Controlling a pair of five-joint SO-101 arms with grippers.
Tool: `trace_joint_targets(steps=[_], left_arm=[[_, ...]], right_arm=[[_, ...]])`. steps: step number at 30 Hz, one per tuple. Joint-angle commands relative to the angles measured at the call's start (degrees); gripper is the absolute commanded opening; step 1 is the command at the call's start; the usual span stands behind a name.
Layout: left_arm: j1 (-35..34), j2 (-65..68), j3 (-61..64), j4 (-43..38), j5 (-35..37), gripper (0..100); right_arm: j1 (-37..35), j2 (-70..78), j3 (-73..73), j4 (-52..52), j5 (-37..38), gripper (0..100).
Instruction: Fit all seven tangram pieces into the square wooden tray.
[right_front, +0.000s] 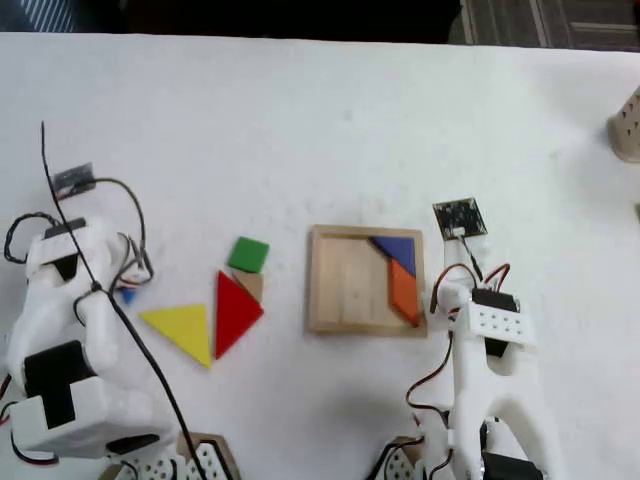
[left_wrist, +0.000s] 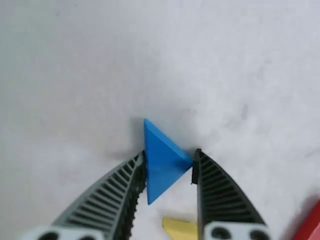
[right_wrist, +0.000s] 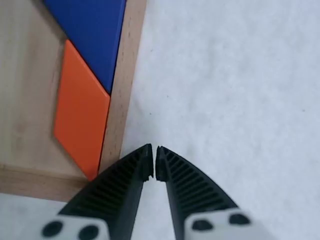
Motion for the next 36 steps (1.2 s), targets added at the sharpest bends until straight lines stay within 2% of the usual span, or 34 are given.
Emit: trace_joint_targets(steps=[1, 14, 24, 27, 31, 36], left_arm=[[2.1, -0.7, -2.0, -1.0, -4.8, 14], [2.2, -3.9, -1.7, -0.4, -9.0, 14], [7.3, -12.8, 4.4, -0.4, -8.6, 14], [8.1, -13.3, 3.0, 2.5, -8.6, 14], [13.3, -13.8, -0.8, 9.7, -8.6, 14], [23.7, -16.0, -6.5, 17.3, -8.6, 14]], right_arm=[[-0.6, -1.7, -0.4, -1.0, -0.7, 1.8], [-0.6, -1.7, -0.4, -1.0, -0.7, 1.8], [-0.5, -1.8, -0.4, -1.0, -0.4, 1.8], [-0.3, -1.9, -0.4, -1.0, -0.4, 1.8], [0.9, -2.2, -0.3, -0.7, -0.3, 1.8], [5.5, -2.2, -0.4, -0.4, -0.4, 1.8]])
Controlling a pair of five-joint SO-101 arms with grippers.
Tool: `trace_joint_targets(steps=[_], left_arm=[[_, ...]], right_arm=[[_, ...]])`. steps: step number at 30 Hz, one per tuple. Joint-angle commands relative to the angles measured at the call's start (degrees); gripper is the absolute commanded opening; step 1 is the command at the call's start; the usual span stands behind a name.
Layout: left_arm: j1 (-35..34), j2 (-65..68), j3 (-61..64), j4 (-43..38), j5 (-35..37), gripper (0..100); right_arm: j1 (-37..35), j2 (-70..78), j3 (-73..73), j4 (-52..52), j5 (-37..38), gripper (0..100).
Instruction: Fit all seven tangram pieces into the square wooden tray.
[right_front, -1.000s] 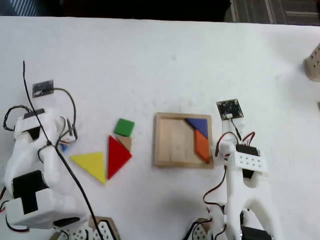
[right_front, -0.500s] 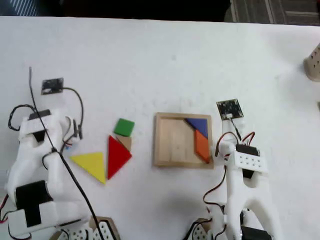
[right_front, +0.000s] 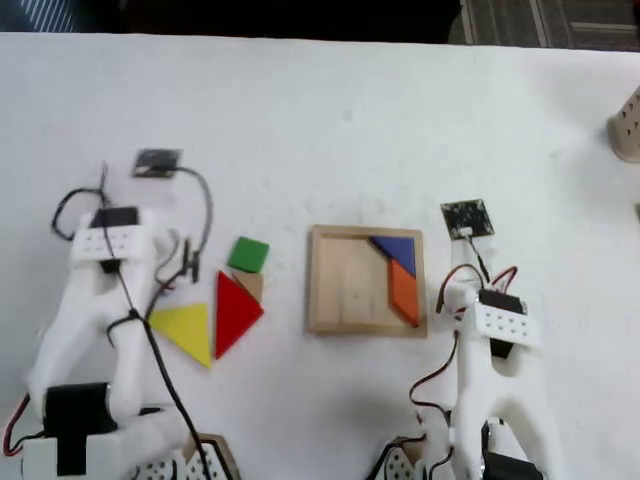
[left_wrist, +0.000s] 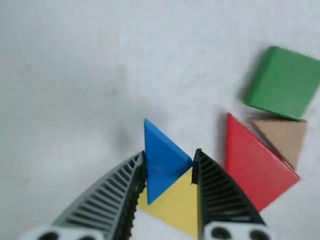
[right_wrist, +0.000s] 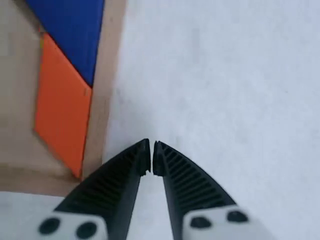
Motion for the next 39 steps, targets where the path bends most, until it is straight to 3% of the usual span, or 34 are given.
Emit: trace_joint_targets(steps=[1, 13, 17, 19, 21, 28, 33, 39], left_arm=[[8.3, -4.0, -6.2, 3.9, -0.4, 14], [37.2, -4.6, -11.8, 3.6, -0.9, 14], [43.1, -4.6, -10.9, -0.4, -1.5, 14], [44.9, -4.6, -9.9, -3.1, -6.0, 14], [46.0, -4.6, -9.1, -6.0, -10.4, 14], [46.4, -3.6, -8.4, -13.4, -14.8, 14], [46.2, 6.7, -10.5, -18.3, -18.2, 14], [41.4, 20.0, -17.3, -21.0, -18.3, 14]], right_arm=[[3.1, -2.2, -0.5, -0.4, -0.4, 1.8], [14.5, -2.2, -0.5, 1.5, -0.1, 1.9], [14.8, -2.1, -0.4, 1.5, -0.1, 2.0], [14.8, -2.1, -0.4, 1.5, -0.1, 2.0], [14.8, -2.1, -0.4, 1.5, -0.1, 2.0], [14.5, -1.9, -0.3, 1.5, 2.3, 2.1], [14.5, -1.8, -0.3, 1.5, 3.2, 2.1], [13.7, -1.8, -0.3, 1.4, 3.3, 2.1]])
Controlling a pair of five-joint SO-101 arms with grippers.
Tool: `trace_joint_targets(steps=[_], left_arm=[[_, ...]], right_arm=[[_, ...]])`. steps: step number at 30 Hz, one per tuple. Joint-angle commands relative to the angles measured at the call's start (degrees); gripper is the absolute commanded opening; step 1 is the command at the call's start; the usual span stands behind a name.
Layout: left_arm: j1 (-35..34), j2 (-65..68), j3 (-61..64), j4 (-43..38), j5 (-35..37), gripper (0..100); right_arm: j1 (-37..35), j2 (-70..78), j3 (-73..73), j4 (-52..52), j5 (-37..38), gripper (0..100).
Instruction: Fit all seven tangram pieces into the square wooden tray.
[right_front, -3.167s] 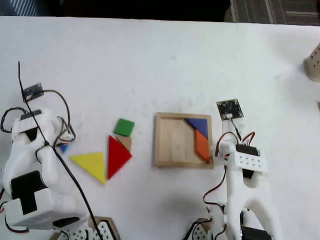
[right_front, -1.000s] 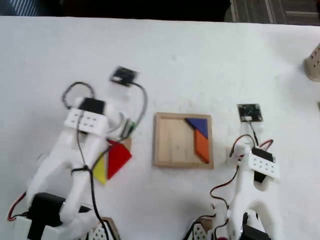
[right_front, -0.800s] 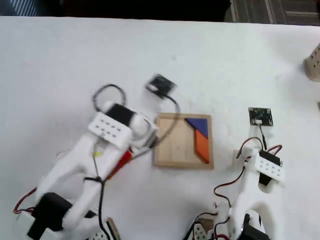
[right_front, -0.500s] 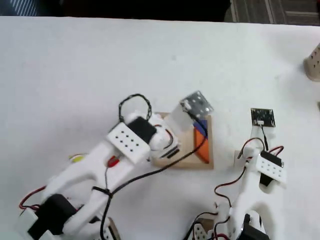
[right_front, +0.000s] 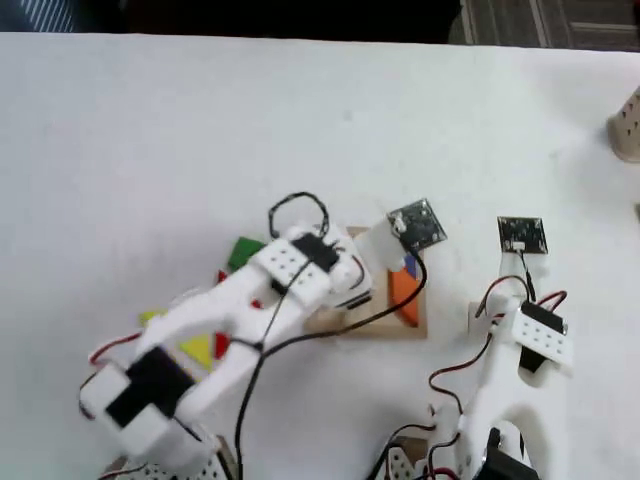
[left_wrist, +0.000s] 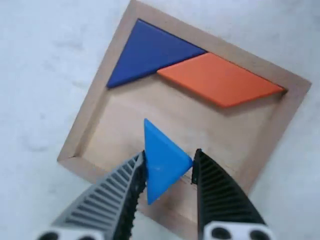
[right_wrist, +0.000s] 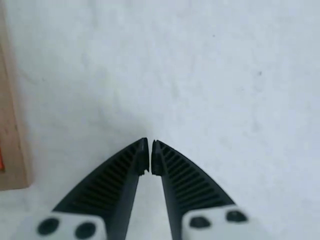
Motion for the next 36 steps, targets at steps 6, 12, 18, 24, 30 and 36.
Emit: trace_joint_targets(steps=[6, 12, 18, 24, 30, 36], left_arm=[[-6.0, 7.8, -10.2, -1.4, -0.3, 19], [-5.9, 7.9, -10.2, -0.1, -0.1, 31], [-5.6, 5.9, -10.5, 3.2, 3.9, 32], [-4.4, -1.2, -4.7, 6.4, 15.3, 32], [-1.2, 3.3, -2.1, 4.9, 17.8, 9], [-1.5, 12.4, -10.8, 6.0, 18.9, 5]], right_arm=[[-0.9, -1.8, -0.3, 0.2, 0.6, 2.1], [-0.9, -1.7, -0.3, 0.2, 0.6, 2.1], [-0.9, -1.7, -0.3, 0.2, 0.6, 2.1], [-0.9, -1.7, -0.3, 0.2, 0.6, 2.1], [-0.9, -1.7, -0.3, 0.2, 0.6, 2.1], [-0.9, -1.7, -0.3, 0.2, 0.6, 2.1]])
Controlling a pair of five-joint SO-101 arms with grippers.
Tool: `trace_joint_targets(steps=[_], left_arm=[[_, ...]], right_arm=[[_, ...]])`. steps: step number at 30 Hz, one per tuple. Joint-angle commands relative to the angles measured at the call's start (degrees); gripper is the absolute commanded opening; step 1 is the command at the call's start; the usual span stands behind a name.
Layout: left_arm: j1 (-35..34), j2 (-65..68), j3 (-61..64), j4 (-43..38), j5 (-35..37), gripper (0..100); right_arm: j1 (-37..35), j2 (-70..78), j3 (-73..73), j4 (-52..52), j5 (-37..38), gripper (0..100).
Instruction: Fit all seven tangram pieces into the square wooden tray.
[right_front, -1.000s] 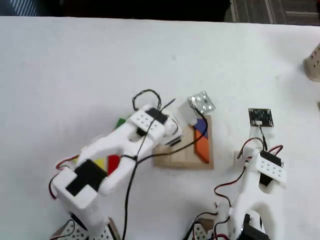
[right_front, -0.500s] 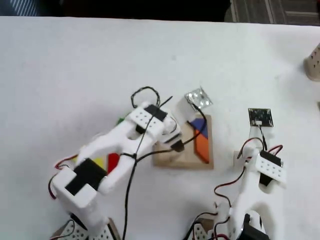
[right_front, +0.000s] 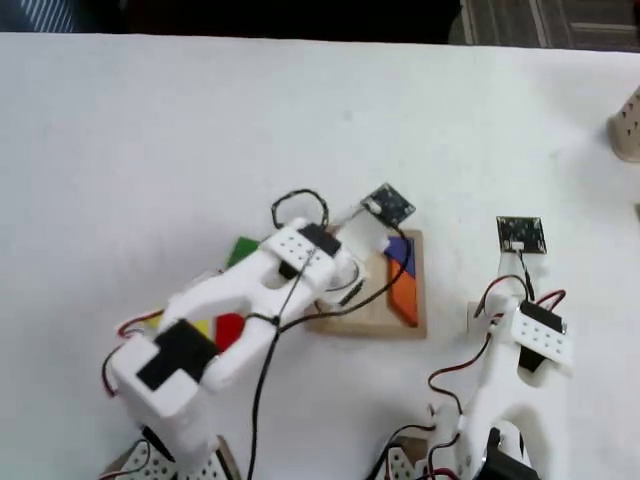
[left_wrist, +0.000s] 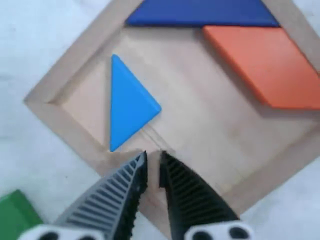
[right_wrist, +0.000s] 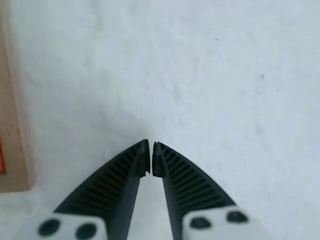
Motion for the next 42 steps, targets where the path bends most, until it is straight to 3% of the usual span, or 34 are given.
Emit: trace_joint_targets(steps=[1, 16, 20, 33, 42], left_arm=[[0.7, 2.9, -6.9, 1.5, 0.9, 4], [-4.8, 11.2, -19.4, 2.1, 1.0, 2], [-5.3, 12.9, -21.7, 2.4, 5.4, 2], [-5.0, 5.8, -22.2, 9.3, 6.9, 2], [0.7, 3.1, -15.6, -0.6, 7.0, 2]], right_arm=[[-0.6, -1.7, -0.3, 0.2, 0.6, 2.1], [-0.6, -1.8, -0.3, 0.3, 0.7, 2.1], [-0.6, -1.8, -0.3, 0.3, 0.7, 2.1], [-0.6, -1.8, -0.3, 0.3, 0.7, 2.1], [-1.7, -1.8, -0.3, 0.3, 0.7, 2.0]])
